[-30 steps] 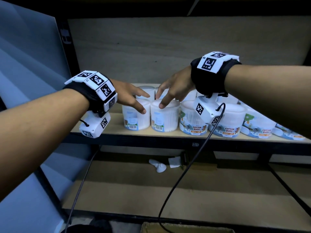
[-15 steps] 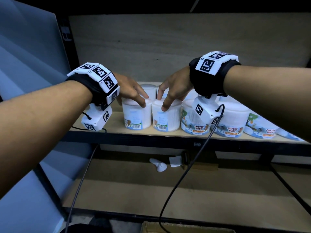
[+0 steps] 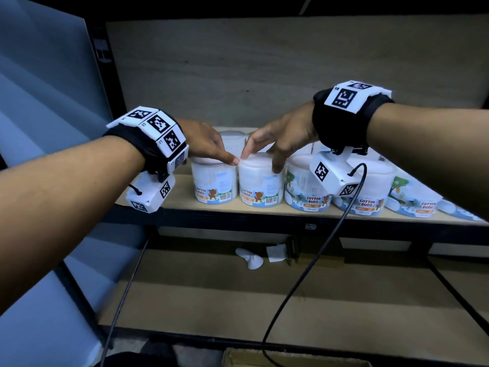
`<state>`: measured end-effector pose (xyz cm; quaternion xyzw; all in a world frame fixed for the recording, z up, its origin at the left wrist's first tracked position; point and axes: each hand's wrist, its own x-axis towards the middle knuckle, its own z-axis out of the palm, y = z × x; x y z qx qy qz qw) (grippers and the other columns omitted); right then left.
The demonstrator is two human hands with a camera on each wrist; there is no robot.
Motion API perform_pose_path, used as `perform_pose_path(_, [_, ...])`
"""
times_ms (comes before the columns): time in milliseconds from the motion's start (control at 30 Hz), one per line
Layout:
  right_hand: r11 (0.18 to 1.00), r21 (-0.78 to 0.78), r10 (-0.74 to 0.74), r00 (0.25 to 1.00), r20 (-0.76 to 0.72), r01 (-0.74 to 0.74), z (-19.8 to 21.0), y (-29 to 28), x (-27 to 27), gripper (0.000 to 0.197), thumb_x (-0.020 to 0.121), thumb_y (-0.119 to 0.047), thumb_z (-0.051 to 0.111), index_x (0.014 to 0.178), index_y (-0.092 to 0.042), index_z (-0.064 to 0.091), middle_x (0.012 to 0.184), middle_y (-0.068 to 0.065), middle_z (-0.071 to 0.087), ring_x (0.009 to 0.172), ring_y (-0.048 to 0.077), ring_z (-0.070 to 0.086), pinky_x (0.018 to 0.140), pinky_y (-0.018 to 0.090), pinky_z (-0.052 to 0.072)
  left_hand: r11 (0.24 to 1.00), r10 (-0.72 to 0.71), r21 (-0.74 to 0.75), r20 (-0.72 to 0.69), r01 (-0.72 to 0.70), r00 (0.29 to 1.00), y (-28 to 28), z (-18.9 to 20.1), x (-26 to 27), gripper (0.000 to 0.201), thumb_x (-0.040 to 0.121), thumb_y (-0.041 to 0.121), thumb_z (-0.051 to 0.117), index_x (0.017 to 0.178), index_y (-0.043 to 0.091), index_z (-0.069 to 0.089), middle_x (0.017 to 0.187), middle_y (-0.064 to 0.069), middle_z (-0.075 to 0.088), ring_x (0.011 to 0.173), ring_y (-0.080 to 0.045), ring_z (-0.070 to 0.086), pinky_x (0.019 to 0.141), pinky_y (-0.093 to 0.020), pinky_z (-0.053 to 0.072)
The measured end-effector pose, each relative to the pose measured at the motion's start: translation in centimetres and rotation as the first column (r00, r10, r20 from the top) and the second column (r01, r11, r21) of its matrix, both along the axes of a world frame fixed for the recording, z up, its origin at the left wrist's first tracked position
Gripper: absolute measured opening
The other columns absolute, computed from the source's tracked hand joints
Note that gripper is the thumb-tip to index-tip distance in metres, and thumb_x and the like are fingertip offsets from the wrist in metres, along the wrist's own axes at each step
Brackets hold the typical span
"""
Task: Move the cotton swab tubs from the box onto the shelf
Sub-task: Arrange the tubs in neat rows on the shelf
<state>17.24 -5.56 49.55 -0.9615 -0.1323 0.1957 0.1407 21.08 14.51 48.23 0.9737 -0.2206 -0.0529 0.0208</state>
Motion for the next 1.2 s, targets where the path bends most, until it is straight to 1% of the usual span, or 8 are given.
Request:
perform_pose_path(133, [0.999,0.021,-0.034,0.999,0.026,0.033,0.1,0.2,-0.3,0.055,0.08,-0.014,0.078,0.125,-0.04,0.059,0.147,-0.009,0.046,0.136,0.014,0.042,0.111,0.036,0.041,1.0,-0.022,0.012,-0.016,0.022,1.0,0.3,0.0,-0.1,0.066,0.079,0.075,0.052,0.128,0.032,0.058,0.13,0.008,0.053,0.108,-0.015,0.051,0.065,-0.021,0.045])
perform_pose_path(200, [0.997,0.011,-0.079,0.991,0.107,0.079,0.4,0.5,-0.8,0.048,0.081,-0.035,0.078,0.124,-0.041,0.06,0.135,-0.005,0.053,0.125,0.016,0.052,0.102,0.031,0.048,0.999,-0.046,-0.023,-0.055,0.045,0.997,0.7,0.1,0.2,0.076,0.075,0.078,0.057,0.136,0.034,0.051,0.136,0.011,0.05,0.114,-0.016,0.051,0.084,-0.029,0.052])
perform_pose_path(300, [0.991,-0.032,-0.123,0.971,0.205,0.132,0.7,1.0,-1.3,0.044,0.079,-0.052,0.074,0.118,-0.034,0.064,0.104,-0.006,0.061,0.091,0.01,0.062,0.074,0.021,0.051,0.991,-0.084,-0.115,-0.147,0.067,0.986,1.6,0.0,0.6,0.083,0.06,0.068,0.073,0.136,0.044,0.05,0.14,0.015,0.051,0.125,-0.012,0.051,0.107,-0.037,0.045])
perform_pose_path(500, [0.985,-0.08,-0.13,0.963,0.237,0.153,0.5,1.2,-1.6,0.039,0.078,-0.047,0.078,0.111,-0.027,0.07,0.075,-0.016,0.064,0.054,-0.001,0.063,0.06,0.017,0.046,0.975,-0.122,-0.21,-0.209,0.077,0.97,2.0,0.0,0.4,0.063,0.069,0.037,0.075,0.13,0.036,0.06,0.126,0.007,0.065,0.115,-0.013,0.062,0.104,-0.038,0.048])
perform_pose_path(567, [0.986,-0.087,-0.121,0.962,0.243,0.145,0.6,1.3,-1.6,0.038,0.077,-0.044,0.08,0.111,-0.028,0.07,0.071,-0.017,0.066,0.056,-0.001,0.062,0.061,0.017,0.046,0.971,-0.109,-0.232,-0.2,0.061,0.974,1.9,-0.1,0.6,0.055,0.075,0.034,0.08,0.128,0.035,0.062,0.122,0.007,0.067,0.111,-0.015,0.064,0.099,-0.039,0.052])
perform_pose_path(733, [0.993,-0.048,-0.097,0.979,0.177,0.107,0.6,1.2,-1.6,0.042,0.077,-0.029,0.082,0.117,-0.031,0.067,0.116,0.001,0.069,0.09,0.013,0.068,0.072,0.021,0.052,0.969,-0.065,-0.244,-0.144,0.029,0.987,1.9,-0.3,0.6,0.041,0.075,0.05,0.077,0.114,0.037,0.068,0.106,0.009,0.069,0.102,-0.015,0.065,0.076,-0.031,0.058])
perform_pose_path(867, [0.992,-0.091,-0.066,0.98,0.19,0.084,0.7,1.3,-2.0,0.044,0.078,-0.028,0.08,0.118,-0.037,0.064,0.129,-0.003,0.061,0.115,0.018,0.061,0.096,0.03,0.052,0.967,-0.055,-0.255,-0.128,0.021,0.99,2.0,-0.4,0.3,0.043,0.073,0.054,0.077,0.111,0.036,0.07,0.101,0.008,0.07,0.098,-0.015,0.066,0.073,-0.031,0.059])
perform_pose_path(1200, [0.996,-0.08,-0.036,0.987,0.154,0.049,0.5,1.0,-2.1,0.047,0.083,-0.015,0.074,0.124,-0.031,0.06,0.137,-0.003,0.054,0.119,0.018,0.058,0.104,0.036,0.049,0.97,-0.067,-0.239,-0.121,0.037,0.99,2.0,-0.4,0.5,0.044,0.073,0.055,0.077,0.11,0.033,0.07,0.101,0.007,0.07,0.098,-0.017,0.066,0.075,-0.032,0.059])
